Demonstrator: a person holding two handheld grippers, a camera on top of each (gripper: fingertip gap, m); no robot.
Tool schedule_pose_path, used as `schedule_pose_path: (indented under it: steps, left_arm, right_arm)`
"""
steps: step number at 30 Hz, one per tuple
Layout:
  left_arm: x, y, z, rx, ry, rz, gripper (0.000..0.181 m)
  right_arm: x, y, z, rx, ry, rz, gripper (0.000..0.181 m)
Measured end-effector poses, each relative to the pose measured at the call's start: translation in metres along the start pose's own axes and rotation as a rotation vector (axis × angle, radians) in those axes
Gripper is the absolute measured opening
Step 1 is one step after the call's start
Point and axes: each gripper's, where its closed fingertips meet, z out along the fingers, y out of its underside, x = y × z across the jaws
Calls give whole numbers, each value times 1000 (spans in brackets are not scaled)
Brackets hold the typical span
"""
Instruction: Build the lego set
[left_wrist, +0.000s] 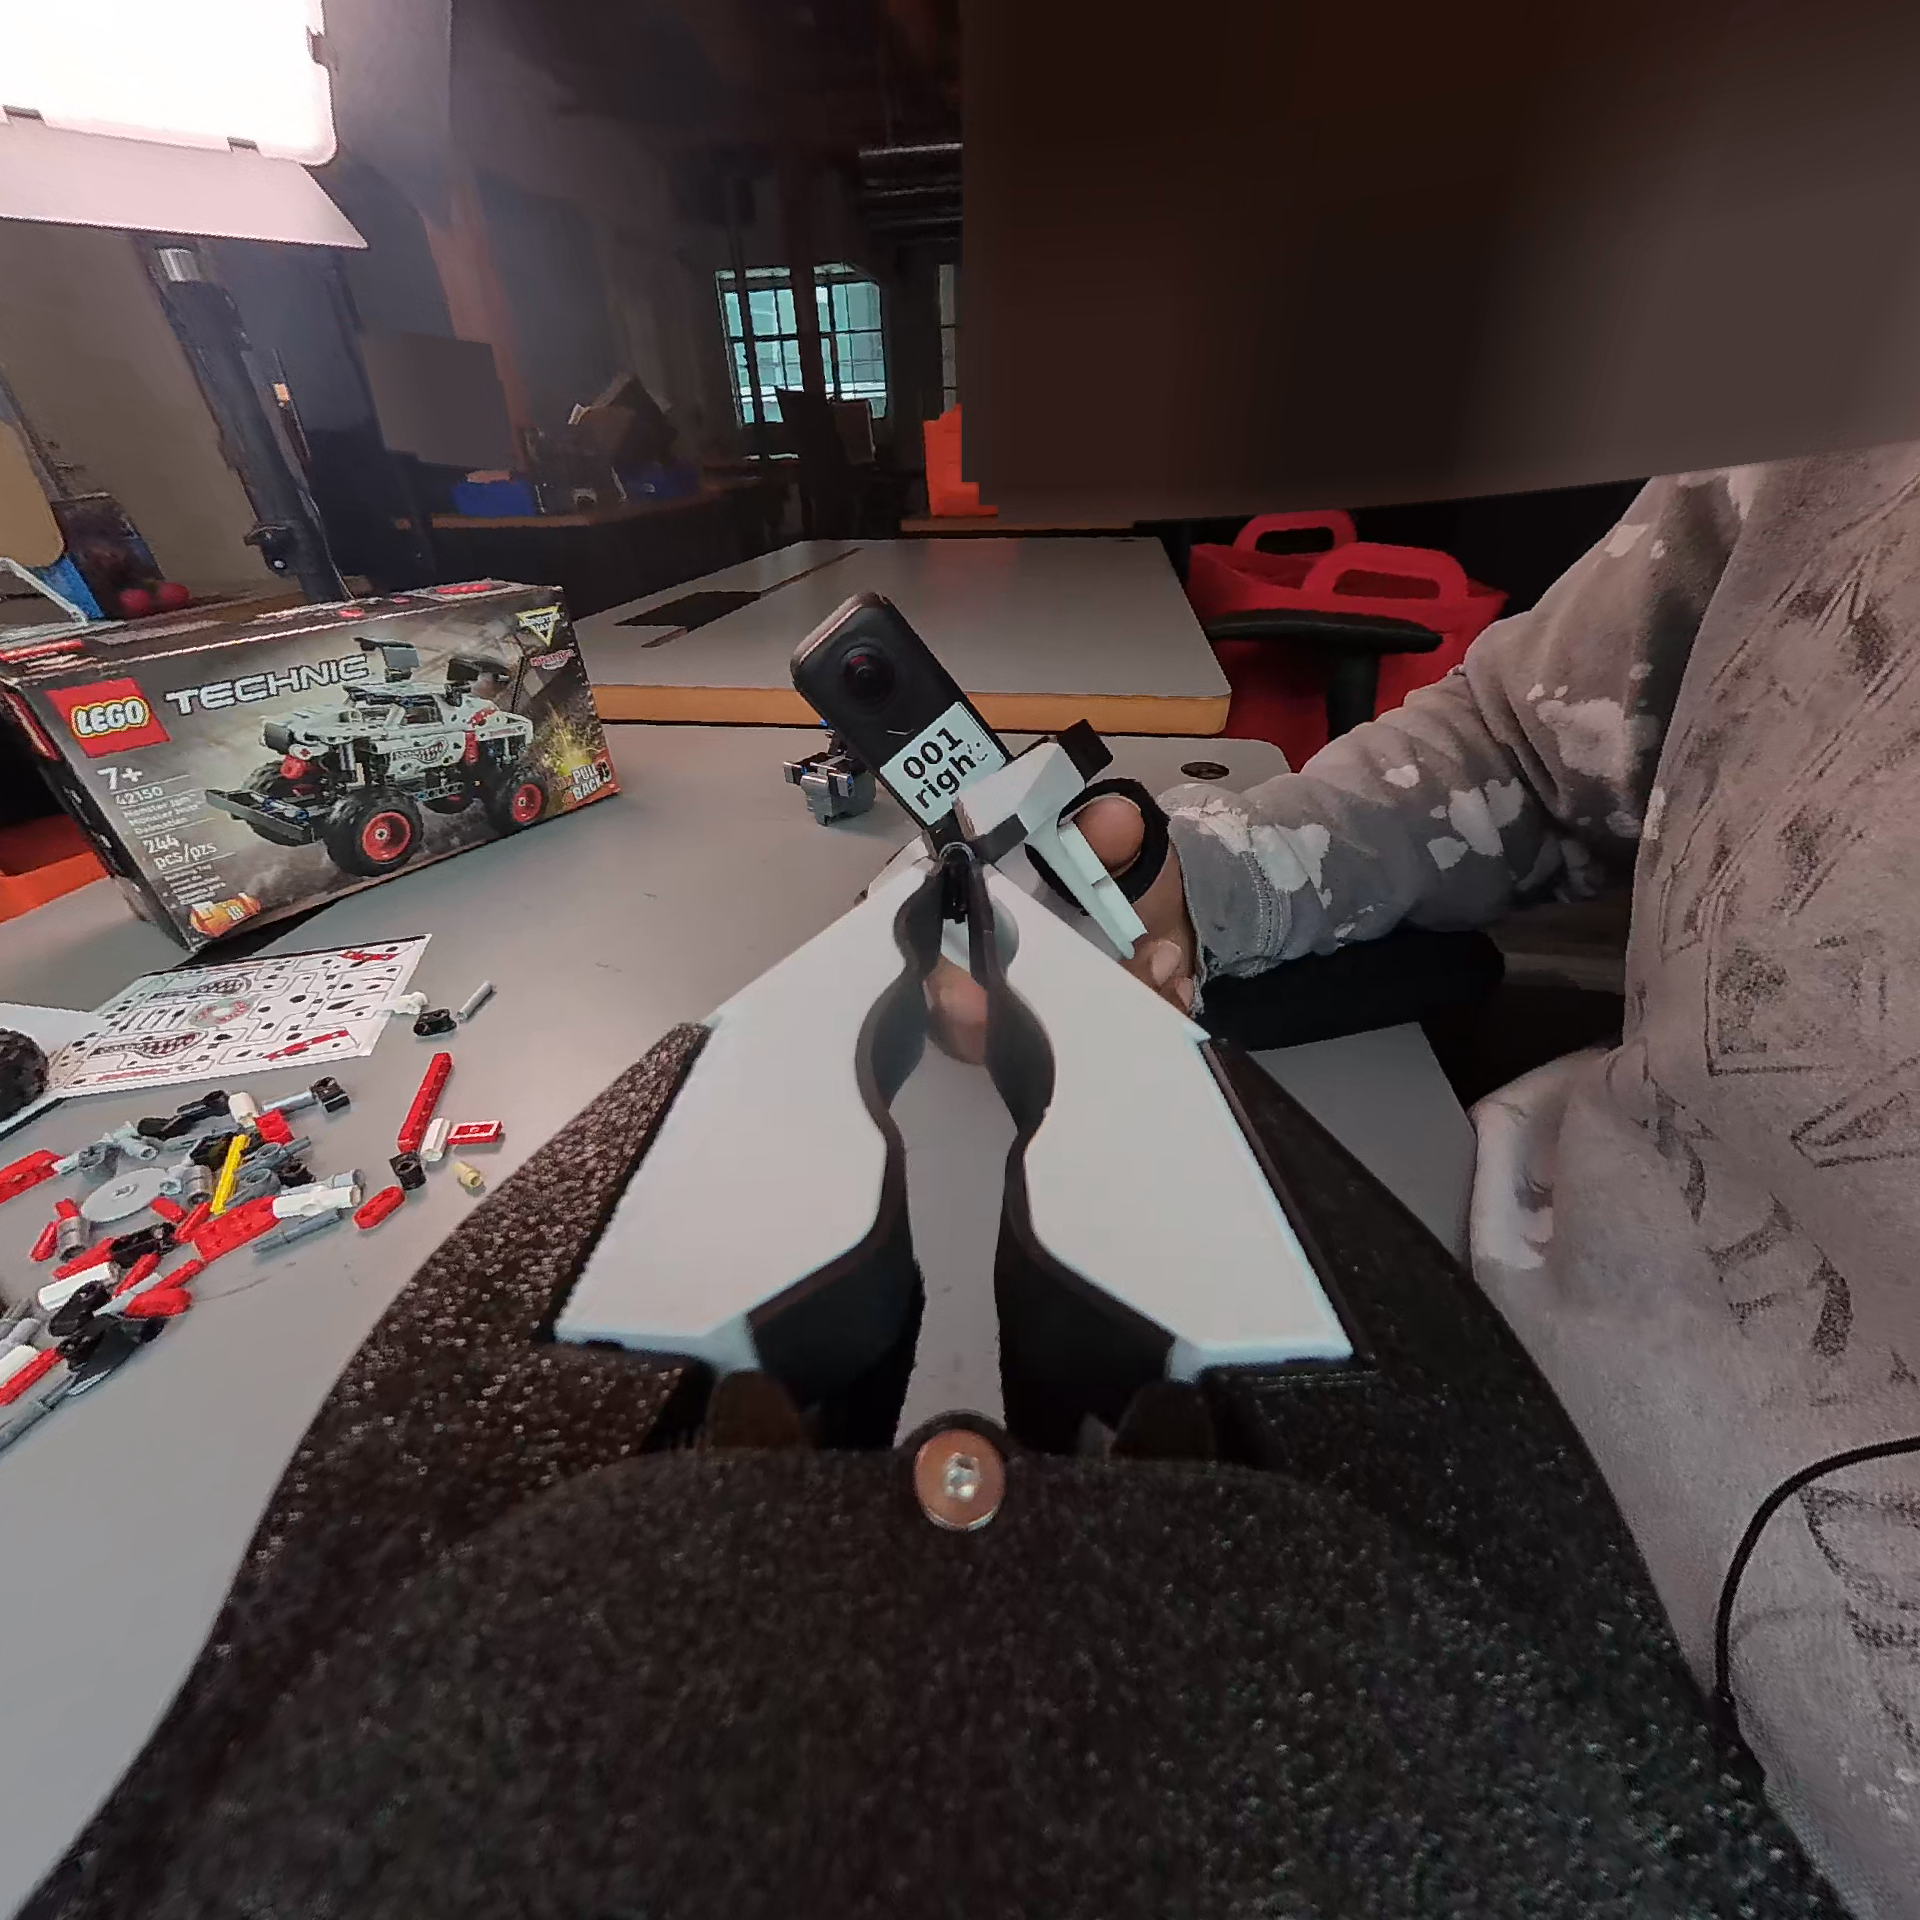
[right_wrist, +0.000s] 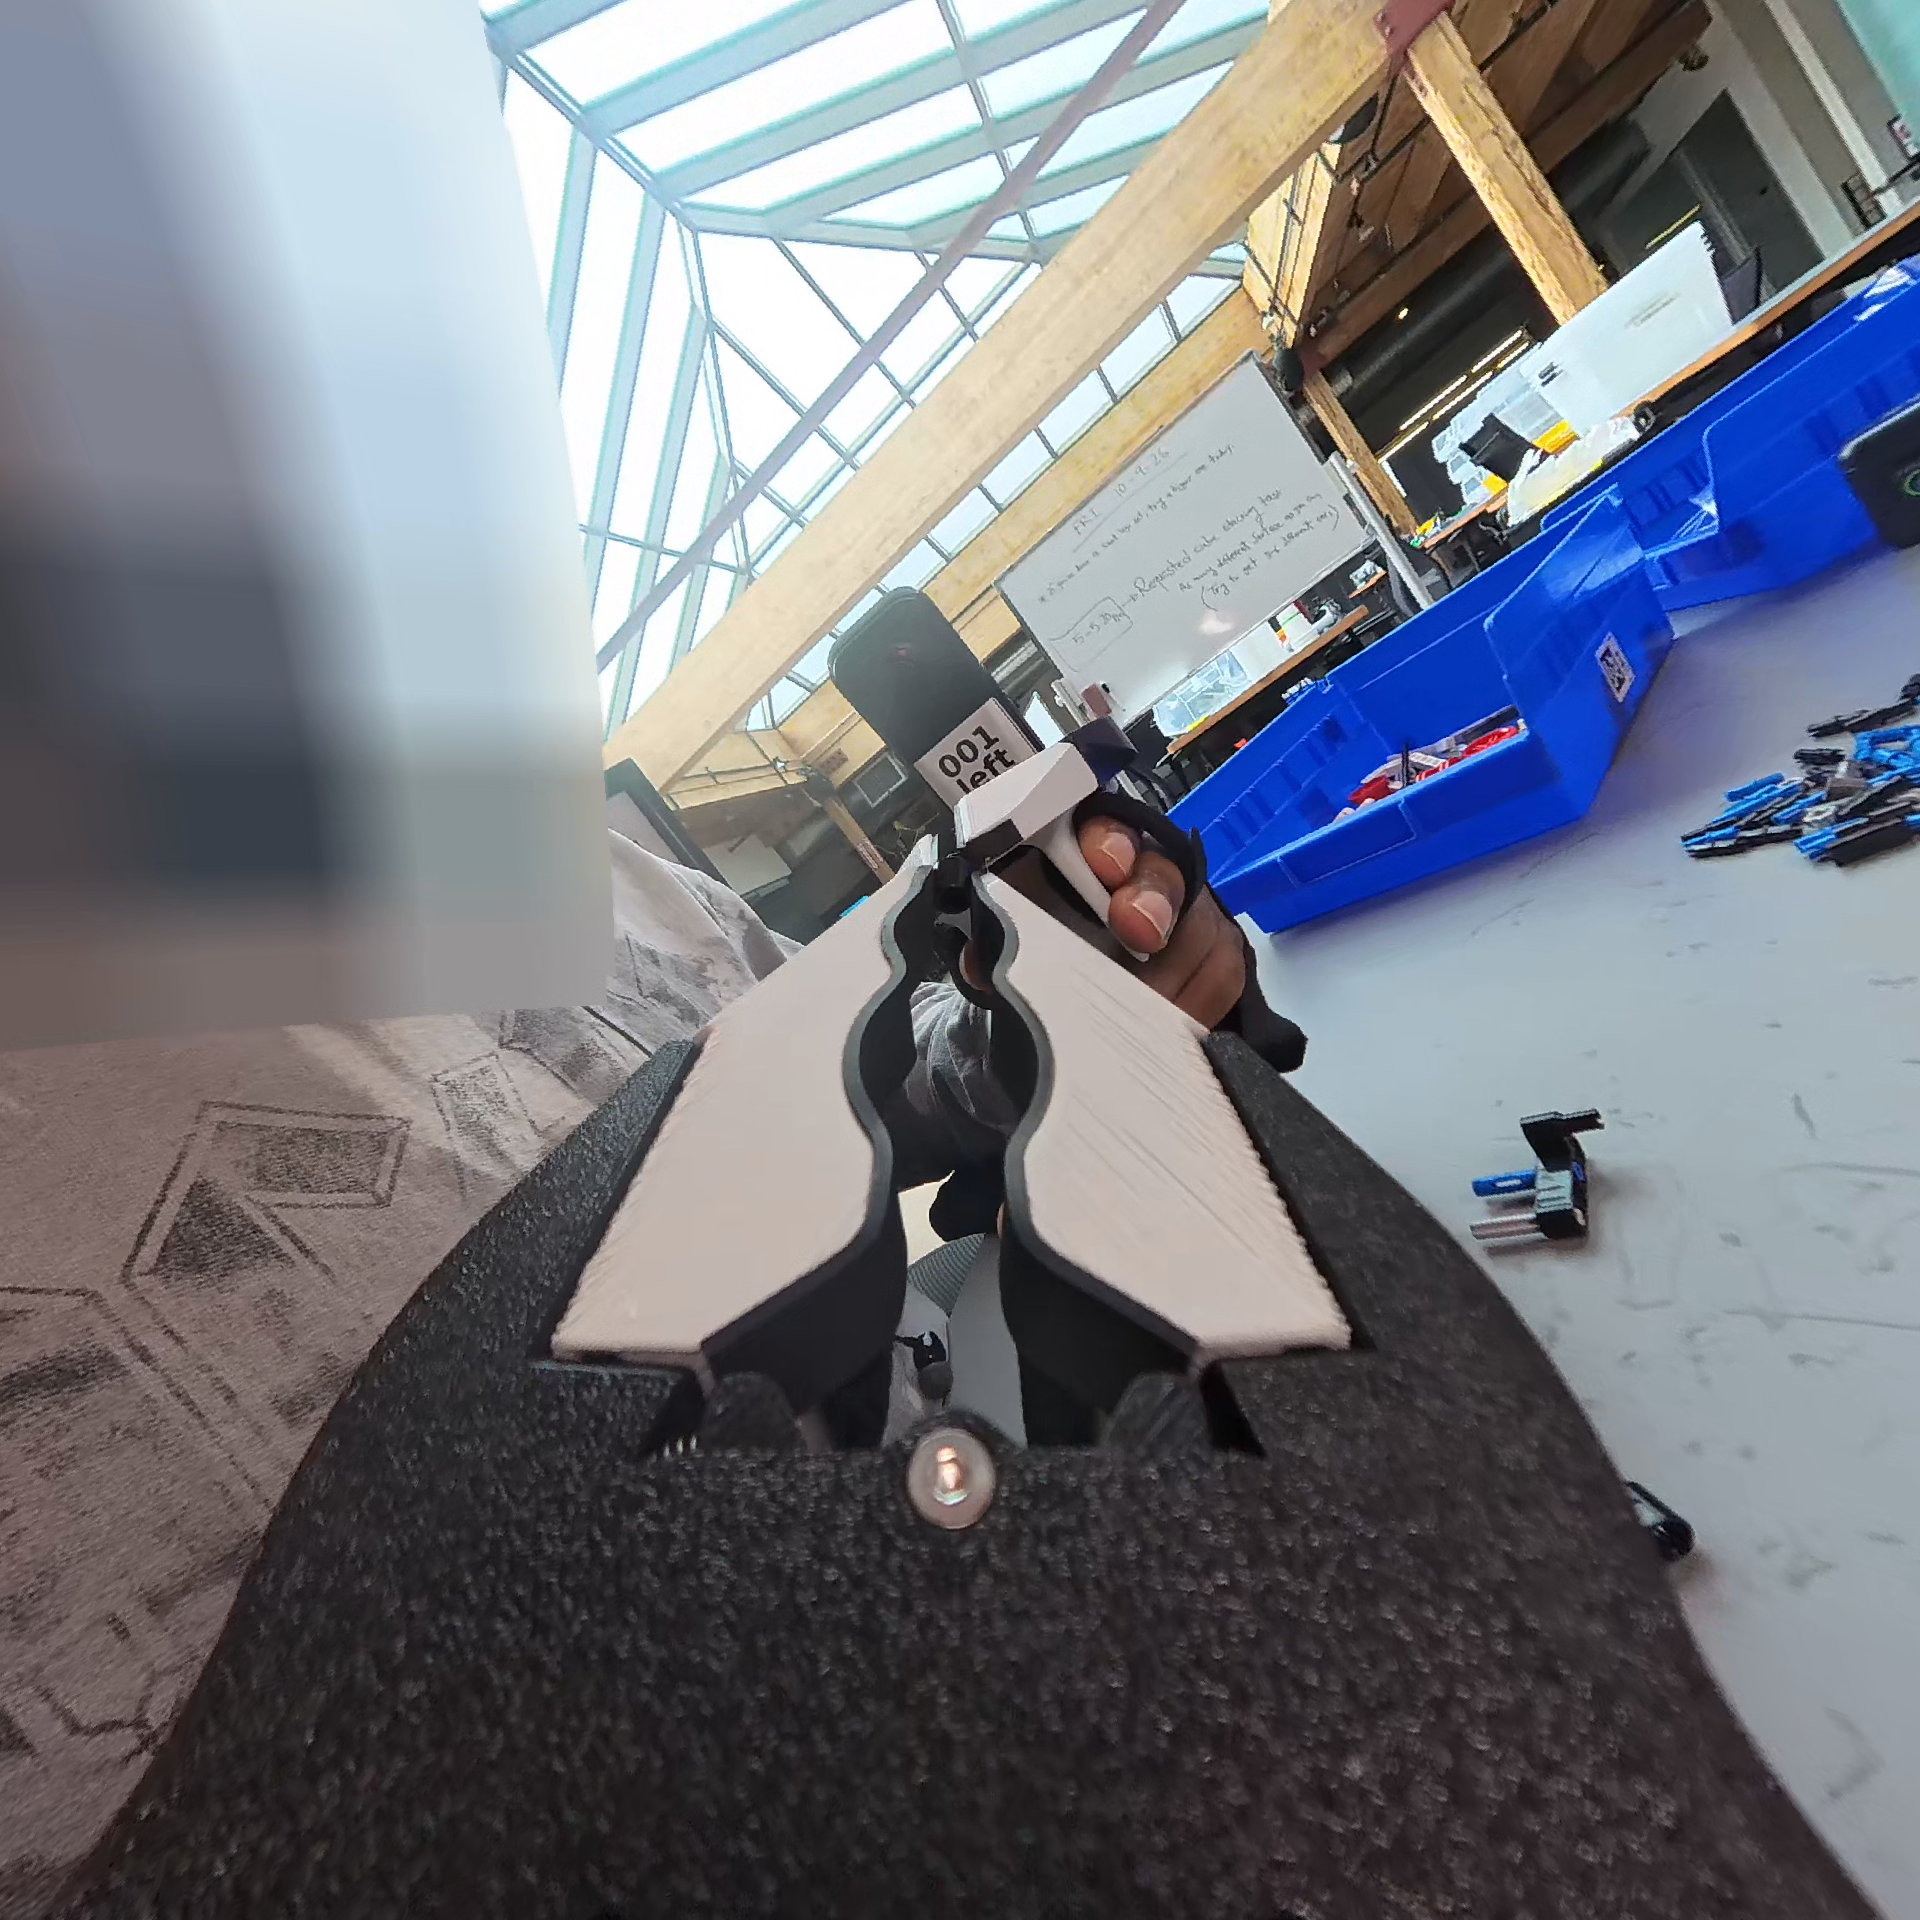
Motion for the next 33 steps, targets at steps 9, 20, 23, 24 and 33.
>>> schedule_pose_path:
  steps: [9,20,23,24,33]
  left_arm:
    - [6,16,-3,-179,48,118,4]
    - [20,32,-3,-238,133,160,4]
    - [24,37,-2,-268,153,188,5]
    - [24,39,-2,-276,158,189,5]
    - [30,47,0,-344,212,246,5]
  right_arm:
    - [7,15,-6,-295,136,-363,6]
    - [7,35,-13,-443,139,-391,6]
    - [6,41,-15,-464,126,-366,5]
    - [8,43,-16,-474,132,-367,6]
    - [7,51,-18,-564,143,-392,6]
